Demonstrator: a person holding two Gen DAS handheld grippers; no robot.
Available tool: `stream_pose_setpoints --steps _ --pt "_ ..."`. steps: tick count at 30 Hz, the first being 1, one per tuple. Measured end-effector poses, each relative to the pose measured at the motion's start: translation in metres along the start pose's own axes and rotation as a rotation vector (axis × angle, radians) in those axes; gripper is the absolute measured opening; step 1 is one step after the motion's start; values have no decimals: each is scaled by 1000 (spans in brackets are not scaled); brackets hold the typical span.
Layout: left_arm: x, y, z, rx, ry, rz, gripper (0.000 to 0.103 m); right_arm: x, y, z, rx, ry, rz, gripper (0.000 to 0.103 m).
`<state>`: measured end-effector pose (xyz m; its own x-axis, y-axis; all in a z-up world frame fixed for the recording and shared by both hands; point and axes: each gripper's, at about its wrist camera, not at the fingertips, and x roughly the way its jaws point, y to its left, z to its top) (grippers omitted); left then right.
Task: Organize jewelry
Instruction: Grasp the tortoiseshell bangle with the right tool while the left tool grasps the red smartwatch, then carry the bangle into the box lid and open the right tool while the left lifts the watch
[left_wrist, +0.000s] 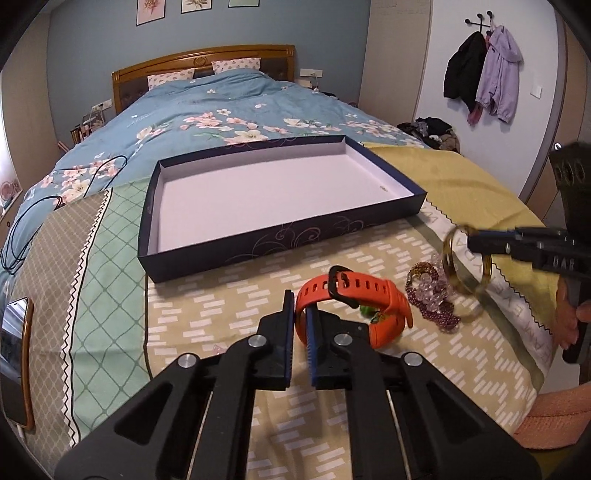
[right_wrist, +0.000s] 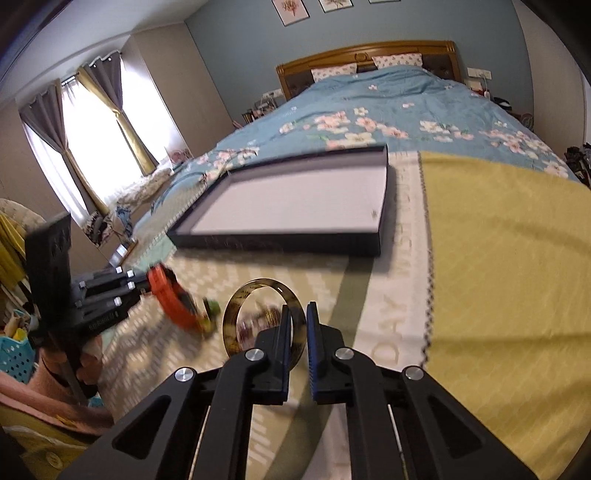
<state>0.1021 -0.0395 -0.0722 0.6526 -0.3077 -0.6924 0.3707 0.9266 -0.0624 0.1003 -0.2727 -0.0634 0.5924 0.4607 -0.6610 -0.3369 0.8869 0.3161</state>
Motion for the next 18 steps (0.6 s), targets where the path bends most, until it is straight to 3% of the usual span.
stream_pose_setpoints --steps 8,13,18 --pt "-1 8 6 -47 5 -14 6 27 -2 75 -49 -57 -17 7" --pt "3 17 8 -91 19 -22 6 81 -19 123 -13 -10 -61 7" --pt "6 25 9 -120 19 -23 6 130 -33 149 30 48 -115 7"
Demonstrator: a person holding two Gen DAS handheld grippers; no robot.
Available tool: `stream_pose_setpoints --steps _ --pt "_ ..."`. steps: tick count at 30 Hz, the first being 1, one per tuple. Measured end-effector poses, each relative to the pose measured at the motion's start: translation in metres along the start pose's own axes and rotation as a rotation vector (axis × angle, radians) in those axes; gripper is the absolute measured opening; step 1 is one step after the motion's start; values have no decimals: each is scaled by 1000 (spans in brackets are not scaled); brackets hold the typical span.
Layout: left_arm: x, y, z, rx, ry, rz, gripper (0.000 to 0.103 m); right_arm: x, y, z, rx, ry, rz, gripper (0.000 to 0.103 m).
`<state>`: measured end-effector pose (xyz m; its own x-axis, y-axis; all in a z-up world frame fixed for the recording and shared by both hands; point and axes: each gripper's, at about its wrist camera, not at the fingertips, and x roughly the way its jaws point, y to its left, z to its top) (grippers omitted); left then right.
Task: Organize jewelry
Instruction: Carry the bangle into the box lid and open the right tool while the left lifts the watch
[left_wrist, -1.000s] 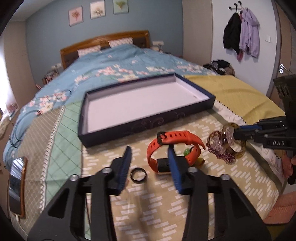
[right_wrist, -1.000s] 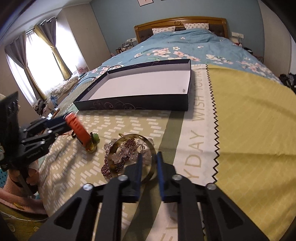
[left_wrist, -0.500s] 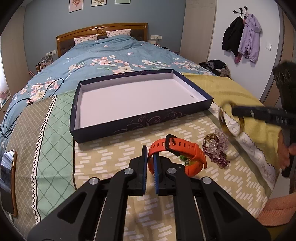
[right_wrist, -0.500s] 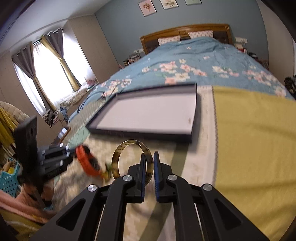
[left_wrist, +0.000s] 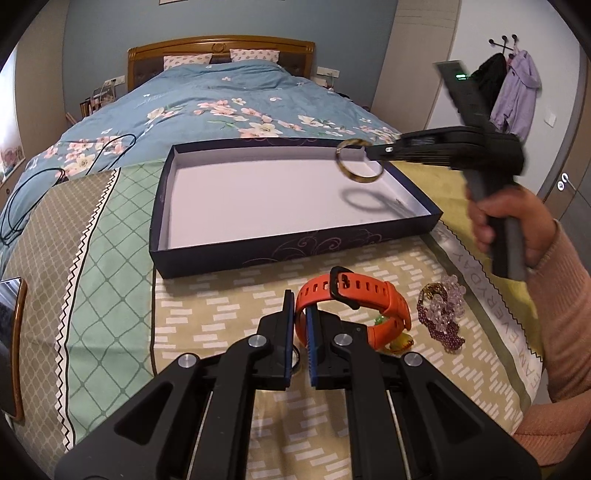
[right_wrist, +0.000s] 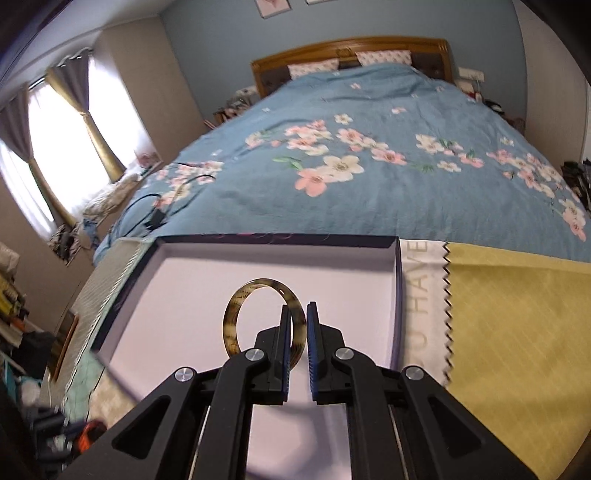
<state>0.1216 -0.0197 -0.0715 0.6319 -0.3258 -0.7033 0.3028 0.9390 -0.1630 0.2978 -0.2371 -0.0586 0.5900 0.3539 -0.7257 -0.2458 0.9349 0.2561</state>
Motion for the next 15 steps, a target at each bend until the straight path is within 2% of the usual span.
stream_pose_setpoints --steps 9,15 --pt "8 10 4 -26 9 -2 6 40 2 16 13 86 -90 7" --pt "12 13 5 -38 15 -3 6 36 0 16 12 63 -108 11"
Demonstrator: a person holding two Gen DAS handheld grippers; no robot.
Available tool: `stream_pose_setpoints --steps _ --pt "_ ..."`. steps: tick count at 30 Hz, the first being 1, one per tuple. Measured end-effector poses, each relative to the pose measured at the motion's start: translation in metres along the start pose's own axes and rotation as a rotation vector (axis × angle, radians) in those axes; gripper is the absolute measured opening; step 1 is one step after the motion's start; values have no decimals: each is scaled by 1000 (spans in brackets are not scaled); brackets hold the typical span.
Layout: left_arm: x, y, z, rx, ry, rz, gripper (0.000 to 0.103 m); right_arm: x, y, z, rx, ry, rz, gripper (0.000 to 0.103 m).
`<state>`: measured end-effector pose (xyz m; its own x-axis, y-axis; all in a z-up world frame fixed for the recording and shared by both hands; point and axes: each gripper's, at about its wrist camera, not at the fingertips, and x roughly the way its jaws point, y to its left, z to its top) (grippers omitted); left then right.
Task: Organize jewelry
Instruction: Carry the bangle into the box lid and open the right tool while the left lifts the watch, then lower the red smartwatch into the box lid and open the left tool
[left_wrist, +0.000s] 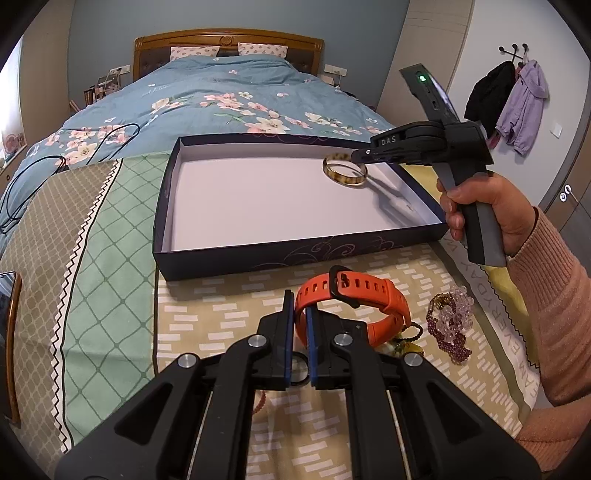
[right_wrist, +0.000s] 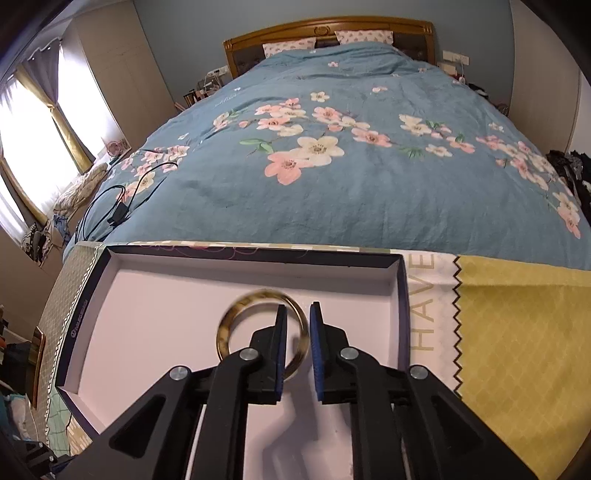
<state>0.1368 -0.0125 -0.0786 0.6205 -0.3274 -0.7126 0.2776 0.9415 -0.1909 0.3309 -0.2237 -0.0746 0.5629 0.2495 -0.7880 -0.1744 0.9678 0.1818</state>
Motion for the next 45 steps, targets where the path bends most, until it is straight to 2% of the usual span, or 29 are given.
stream_pose_setpoints --steps 3,4,7,9,12,16,19,25,29,31,34,39,42,45 --pt "-1 2 1 -18 -6 5 6 -14 0 -5 8 -26 33 15" --pt "-1 4 3 -34 -6 -2 6 -28 3 -11 -4 -55 79 20" --pt "-5 8 8 -66 -17 -8 6 -57 21 -31 -98 -100 154 31" --pt "-8 9 14 -80 -28 -13 6 -73 29 -46 -146 -113 187 32" --pt "-12 9 24 -92 -34 -26 6 -86 29 -62 -152 -110 226 32" --pt "-14 13 52 -116 -40 -53 6 -93 17 -71 -111 -113 240 33" --pt "-5 15 79 -106 -32 -20 6 -91 13 -73 -95 -110 240 33" --pt "53 29 115 -177 95 0 6 -86 12 -74 -90 -106 254 33" --pt "82 32 126 -182 128 47 7 -83 10 -73 -87 -100 259 34" --pt "96 34 131 -192 145 58 11 -80 11 -72 -87 -95 259 34" --pt "110 34 139 -196 145 86 13 -74 12 -68 -97 -92 257 34" --pt "125 41 146 -217 142 88 15 -65 12 -66 -99 -82 258 34" --pt "131 46 148 -236 152 93 21 -61 13 -66 -102 -76 253 34" --pt "123 42 147 -209 111 93 29 -58 14 -64 -107 -72 239 34"
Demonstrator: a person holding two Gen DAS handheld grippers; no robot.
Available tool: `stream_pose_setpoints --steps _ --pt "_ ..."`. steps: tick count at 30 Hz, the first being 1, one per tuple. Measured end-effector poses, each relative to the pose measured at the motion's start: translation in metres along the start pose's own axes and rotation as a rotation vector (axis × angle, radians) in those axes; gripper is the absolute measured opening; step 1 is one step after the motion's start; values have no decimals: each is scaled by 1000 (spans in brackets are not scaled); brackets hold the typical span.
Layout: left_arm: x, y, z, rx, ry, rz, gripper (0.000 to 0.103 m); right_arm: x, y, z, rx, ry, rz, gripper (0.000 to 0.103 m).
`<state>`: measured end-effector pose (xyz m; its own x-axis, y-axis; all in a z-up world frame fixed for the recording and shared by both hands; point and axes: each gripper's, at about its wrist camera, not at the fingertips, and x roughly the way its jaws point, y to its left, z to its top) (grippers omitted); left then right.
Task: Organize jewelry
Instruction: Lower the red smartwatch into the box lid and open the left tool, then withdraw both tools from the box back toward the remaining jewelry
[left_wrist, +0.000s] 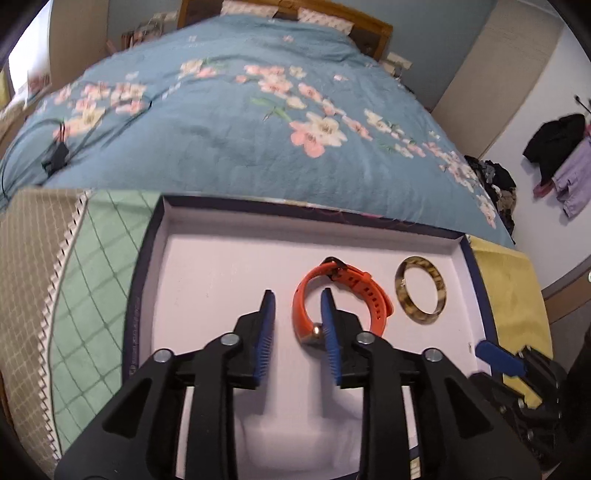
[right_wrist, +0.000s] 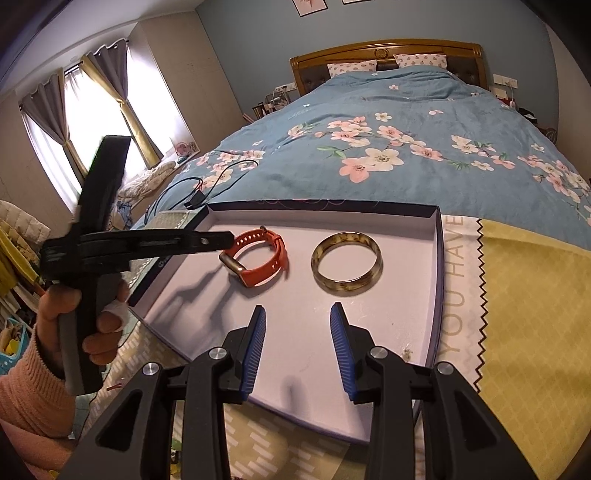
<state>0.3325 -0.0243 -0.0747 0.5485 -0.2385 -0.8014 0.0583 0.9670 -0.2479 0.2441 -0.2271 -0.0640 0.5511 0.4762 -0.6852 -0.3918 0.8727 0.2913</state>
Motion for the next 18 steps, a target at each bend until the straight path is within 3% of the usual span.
stream_pose_setpoints --steps 6,9,13,18 --pt "-23 -22 -19 174 -54 -7 38 11 -6 7 9 20 -21 34" --pt "-25 -32 -32 258 -34 -19 38 18 -7 9 4 39 -29 34" --pt "-15 -38 -41 281 15 -35 36 30 -10 14 13 72 -38 34" --pt "6 -39 -32 221 67 -89 35 45 -15 23 29 108 -49 34"
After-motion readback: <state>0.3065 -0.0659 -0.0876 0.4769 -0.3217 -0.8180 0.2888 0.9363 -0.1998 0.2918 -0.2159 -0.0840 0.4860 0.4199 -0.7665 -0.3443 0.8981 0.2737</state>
